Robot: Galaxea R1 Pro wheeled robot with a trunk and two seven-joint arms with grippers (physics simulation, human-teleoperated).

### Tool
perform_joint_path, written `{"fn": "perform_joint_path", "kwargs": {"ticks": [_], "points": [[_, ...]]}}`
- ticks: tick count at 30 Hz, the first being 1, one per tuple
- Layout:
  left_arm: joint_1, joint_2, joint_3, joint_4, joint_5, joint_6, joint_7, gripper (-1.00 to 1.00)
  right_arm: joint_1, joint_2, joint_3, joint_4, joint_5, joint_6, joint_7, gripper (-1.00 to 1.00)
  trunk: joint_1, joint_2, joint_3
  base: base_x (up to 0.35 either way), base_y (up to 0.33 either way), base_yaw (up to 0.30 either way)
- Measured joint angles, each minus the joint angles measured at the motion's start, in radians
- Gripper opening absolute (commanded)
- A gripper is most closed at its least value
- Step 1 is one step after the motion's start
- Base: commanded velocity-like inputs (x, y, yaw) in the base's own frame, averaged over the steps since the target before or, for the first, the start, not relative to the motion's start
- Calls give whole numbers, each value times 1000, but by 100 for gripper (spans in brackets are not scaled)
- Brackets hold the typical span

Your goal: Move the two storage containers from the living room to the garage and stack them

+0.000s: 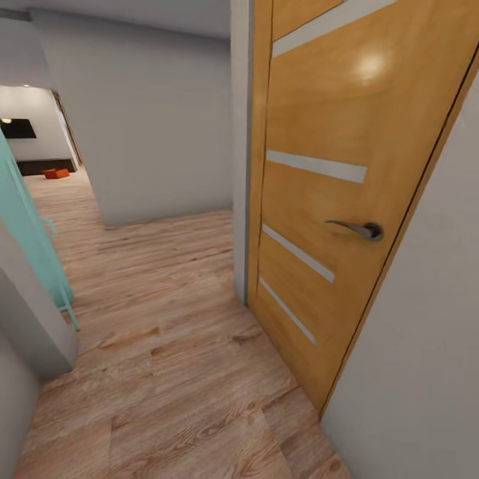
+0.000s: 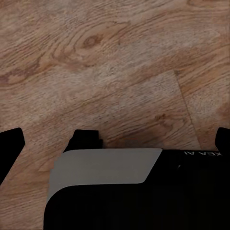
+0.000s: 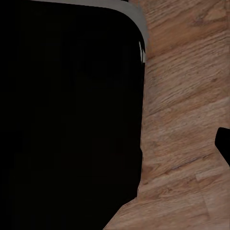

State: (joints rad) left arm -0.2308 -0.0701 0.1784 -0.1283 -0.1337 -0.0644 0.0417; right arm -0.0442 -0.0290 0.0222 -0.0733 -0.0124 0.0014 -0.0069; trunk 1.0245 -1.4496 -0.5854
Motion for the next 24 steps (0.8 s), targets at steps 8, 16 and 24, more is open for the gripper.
{"fn": "perform_joint_path", "kwargs": {"ticks": [8, 16, 24], "points": [[0, 0, 0, 0, 0, -2, -1, 100, 0, 8, 0, 2, -8, 0, 2, 100, 0, 0, 0, 293, 172, 10], [1, -1, 0, 0, 0, -3, 0, 100, 0, 14, 2, 2, -1, 0, 12, 100, 0, 0, 1, 285, 191, 193], [2, -2, 0, 0, 0, -3, 0, 100, 0, 8, 5, 1, 2, 0, 13, 100, 0, 0, 1, 301, 153, 231]]}}
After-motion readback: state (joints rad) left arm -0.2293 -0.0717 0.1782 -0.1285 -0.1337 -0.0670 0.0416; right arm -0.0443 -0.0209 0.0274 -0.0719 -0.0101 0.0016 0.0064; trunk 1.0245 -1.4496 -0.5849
